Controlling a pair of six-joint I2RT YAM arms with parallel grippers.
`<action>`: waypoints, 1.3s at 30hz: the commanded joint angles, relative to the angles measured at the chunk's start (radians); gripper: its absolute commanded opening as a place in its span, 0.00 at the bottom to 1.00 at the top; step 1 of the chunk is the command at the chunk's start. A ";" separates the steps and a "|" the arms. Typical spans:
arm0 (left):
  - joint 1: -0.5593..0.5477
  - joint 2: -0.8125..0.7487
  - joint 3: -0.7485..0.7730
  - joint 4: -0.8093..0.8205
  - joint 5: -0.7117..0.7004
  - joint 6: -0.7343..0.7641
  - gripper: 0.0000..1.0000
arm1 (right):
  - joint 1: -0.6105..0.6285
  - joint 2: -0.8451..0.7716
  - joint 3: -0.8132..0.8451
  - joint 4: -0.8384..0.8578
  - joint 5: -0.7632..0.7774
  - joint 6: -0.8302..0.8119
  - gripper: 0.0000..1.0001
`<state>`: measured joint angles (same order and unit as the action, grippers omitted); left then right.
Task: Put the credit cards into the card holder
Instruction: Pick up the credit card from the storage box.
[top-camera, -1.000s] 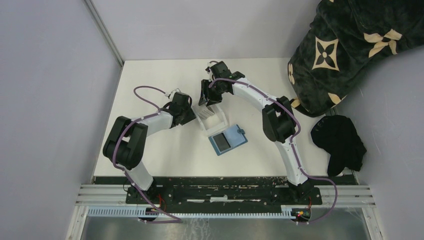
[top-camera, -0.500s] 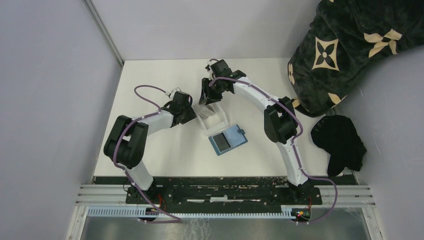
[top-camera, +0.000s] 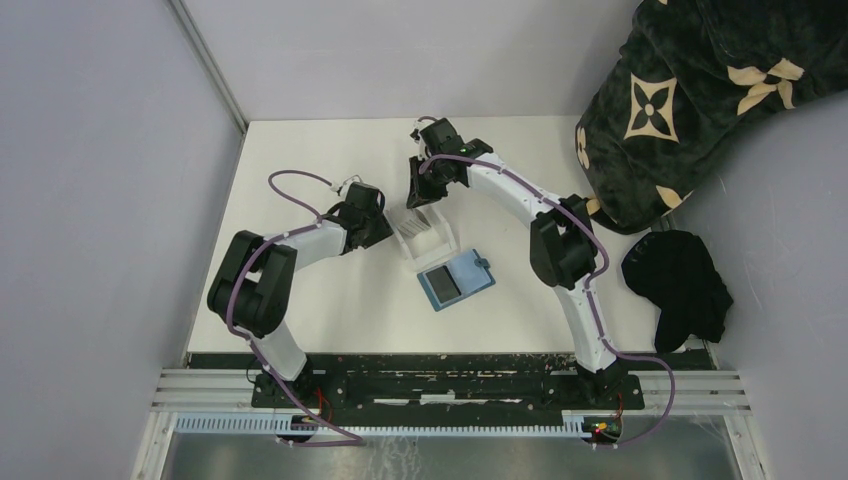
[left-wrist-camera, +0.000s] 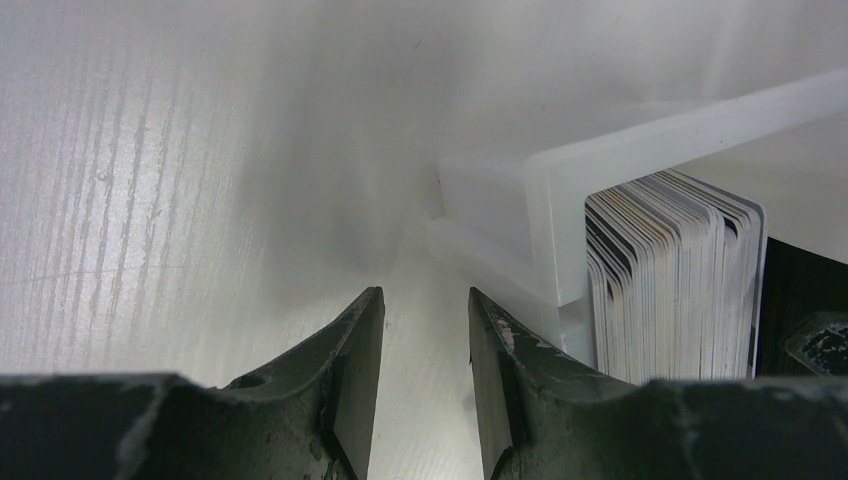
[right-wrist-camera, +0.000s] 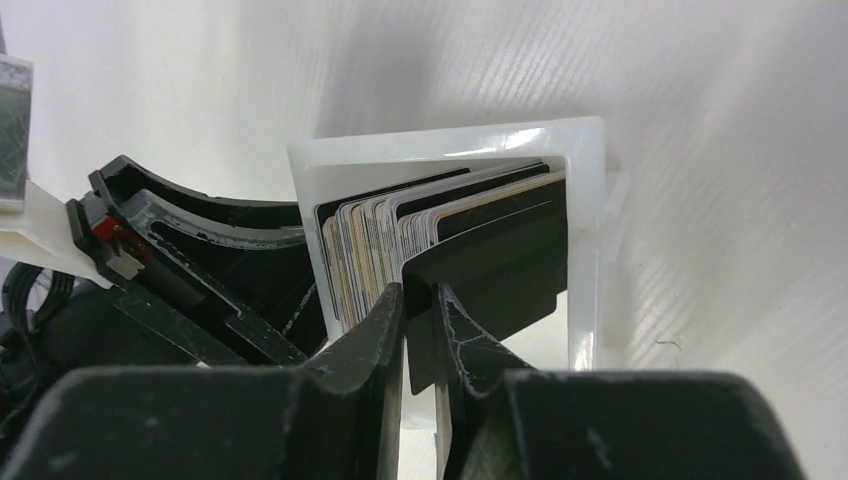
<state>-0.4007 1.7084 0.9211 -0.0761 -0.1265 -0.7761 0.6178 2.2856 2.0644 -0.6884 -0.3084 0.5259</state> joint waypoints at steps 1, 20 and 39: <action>-0.007 -0.002 0.035 0.064 0.024 0.031 0.44 | 0.030 -0.081 0.038 -0.053 0.052 -0.044 0.17; -0.006 -0.106 0.007 0.019 -0.015 0.058 0.45 | 0.048 -0.193 -0.001 -0.130 0.341 -0.187 0.01; -0.006 -0.500 -0.130 0.062 0.273 0.201 0.48 | 0.044 -0.586 -0.373 -0.032 0.075 -0.132 0.01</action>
<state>-0.4015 1.2732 0.8200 -0.0933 -0.0376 -0.6643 0.6601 1.8065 1.7630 -0.7902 -0.0990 0.3553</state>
